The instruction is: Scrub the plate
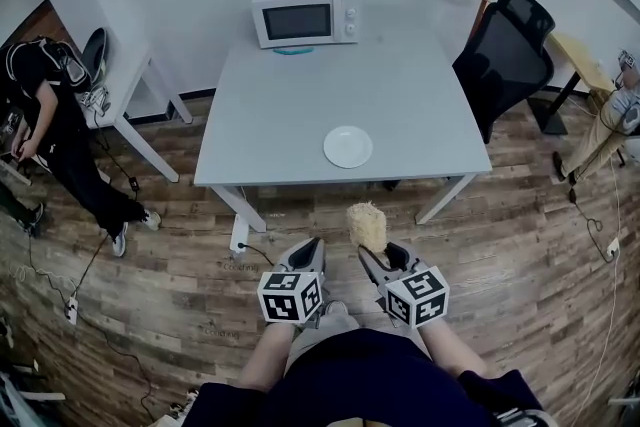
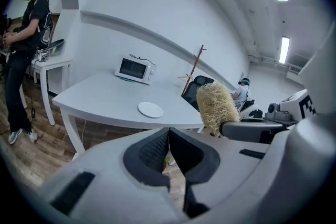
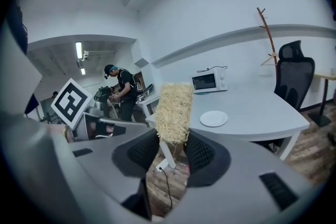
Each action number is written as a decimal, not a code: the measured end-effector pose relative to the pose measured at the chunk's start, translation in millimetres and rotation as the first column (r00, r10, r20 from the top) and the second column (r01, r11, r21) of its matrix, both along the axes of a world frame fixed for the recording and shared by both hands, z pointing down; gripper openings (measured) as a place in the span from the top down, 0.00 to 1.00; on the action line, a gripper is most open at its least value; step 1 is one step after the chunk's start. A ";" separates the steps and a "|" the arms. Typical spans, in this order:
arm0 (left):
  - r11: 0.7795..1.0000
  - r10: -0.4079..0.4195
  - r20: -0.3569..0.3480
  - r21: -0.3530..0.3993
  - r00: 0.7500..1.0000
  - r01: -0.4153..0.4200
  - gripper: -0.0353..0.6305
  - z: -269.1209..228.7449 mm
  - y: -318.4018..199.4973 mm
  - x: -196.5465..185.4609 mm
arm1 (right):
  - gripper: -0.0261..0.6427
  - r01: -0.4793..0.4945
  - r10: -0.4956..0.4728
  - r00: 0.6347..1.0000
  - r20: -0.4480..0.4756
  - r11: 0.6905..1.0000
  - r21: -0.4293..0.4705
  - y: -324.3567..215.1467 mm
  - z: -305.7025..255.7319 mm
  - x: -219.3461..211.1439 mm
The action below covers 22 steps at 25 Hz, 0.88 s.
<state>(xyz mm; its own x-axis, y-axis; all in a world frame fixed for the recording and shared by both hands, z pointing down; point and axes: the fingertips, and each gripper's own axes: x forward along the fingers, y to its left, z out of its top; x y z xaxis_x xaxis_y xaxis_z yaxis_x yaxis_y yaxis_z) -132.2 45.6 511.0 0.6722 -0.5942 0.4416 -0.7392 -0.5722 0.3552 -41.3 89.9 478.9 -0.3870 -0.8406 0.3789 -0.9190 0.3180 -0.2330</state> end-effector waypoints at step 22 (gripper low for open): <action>0.994 -0.031 0.026 -0.109 0.999 0.034 0.92 45.7 -154.6 37.2 | 0.74 -0.010 0.006 0.998 -0.067 0.998 -0.060 -163.4 34.0 77.4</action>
<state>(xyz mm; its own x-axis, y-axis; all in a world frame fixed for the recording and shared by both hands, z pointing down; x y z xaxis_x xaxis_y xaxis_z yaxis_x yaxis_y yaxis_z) -94.9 -109.0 556.7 0.6415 -0.5631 0.5210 -0.7660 -0.5065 0.3957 36.1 -73.5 512.9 -0.3526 -0.8181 0.4542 -0.9356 0.2981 -0.1894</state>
